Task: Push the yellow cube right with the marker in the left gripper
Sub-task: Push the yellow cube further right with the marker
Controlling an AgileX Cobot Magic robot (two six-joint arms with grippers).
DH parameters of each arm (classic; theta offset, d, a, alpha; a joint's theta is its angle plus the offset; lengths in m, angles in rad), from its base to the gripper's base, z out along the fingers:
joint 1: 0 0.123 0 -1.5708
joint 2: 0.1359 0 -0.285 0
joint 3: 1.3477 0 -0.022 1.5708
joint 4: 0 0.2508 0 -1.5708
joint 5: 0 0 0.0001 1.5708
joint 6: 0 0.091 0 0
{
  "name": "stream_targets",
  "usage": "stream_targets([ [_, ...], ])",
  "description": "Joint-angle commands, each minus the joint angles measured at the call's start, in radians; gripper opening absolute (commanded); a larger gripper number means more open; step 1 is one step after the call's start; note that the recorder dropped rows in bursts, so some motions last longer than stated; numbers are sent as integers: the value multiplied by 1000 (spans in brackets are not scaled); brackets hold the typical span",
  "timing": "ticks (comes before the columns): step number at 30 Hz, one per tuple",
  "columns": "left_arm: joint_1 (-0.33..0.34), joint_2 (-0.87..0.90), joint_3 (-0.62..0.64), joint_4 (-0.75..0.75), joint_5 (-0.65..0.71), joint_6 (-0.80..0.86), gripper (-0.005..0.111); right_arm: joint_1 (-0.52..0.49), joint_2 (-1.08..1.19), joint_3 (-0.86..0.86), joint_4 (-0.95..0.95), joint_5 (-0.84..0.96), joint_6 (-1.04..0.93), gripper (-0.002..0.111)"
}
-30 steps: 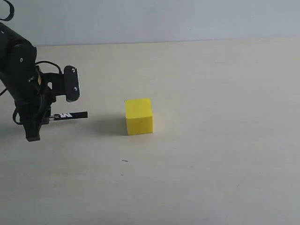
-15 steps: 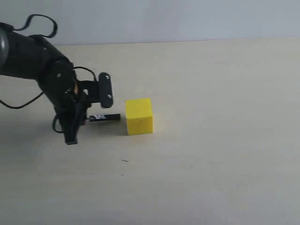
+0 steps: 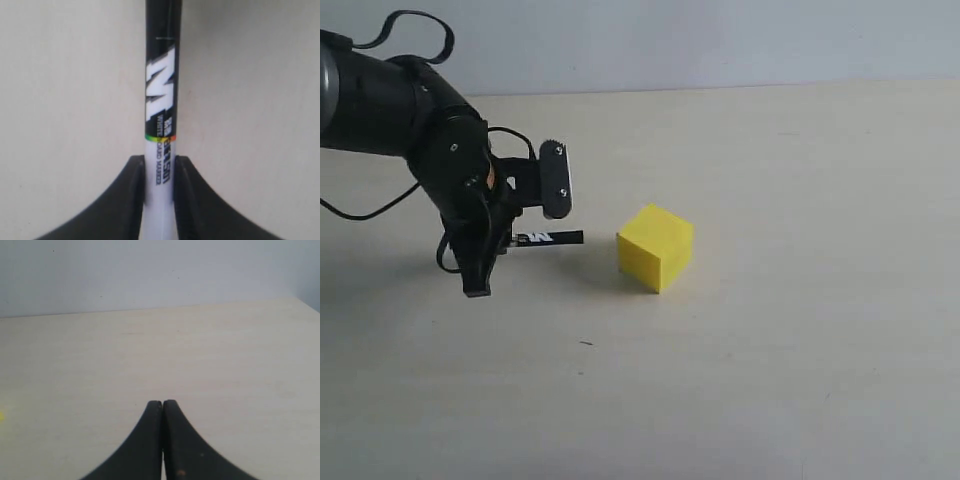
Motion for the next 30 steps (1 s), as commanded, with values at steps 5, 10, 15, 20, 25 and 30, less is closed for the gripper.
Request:
stream_targets([
  [5,-119,11,-7,-24,-63,-10,0,-4,-5,4,-1,-4,-2,0],
  [10,-172,-9,-7,34,-13,-84,0,-4,-5,4,-1,-4,-2,0],
  [15,-138,-26,-7,130,110,-169,0,-4,-5,4,-1,-4,-2,0],
  [20,-137,6,-12,125,64,-184,0,-4,-5,4,-1,-4,-2,0],
  [25,-275,83,-145,28,-1,-204,0,-4,-5,4,-1,-4,-2,0],
  [30,-261,86,-199,53,185,-242,0,-4,-5,4,-1,-4,-2,0],
])
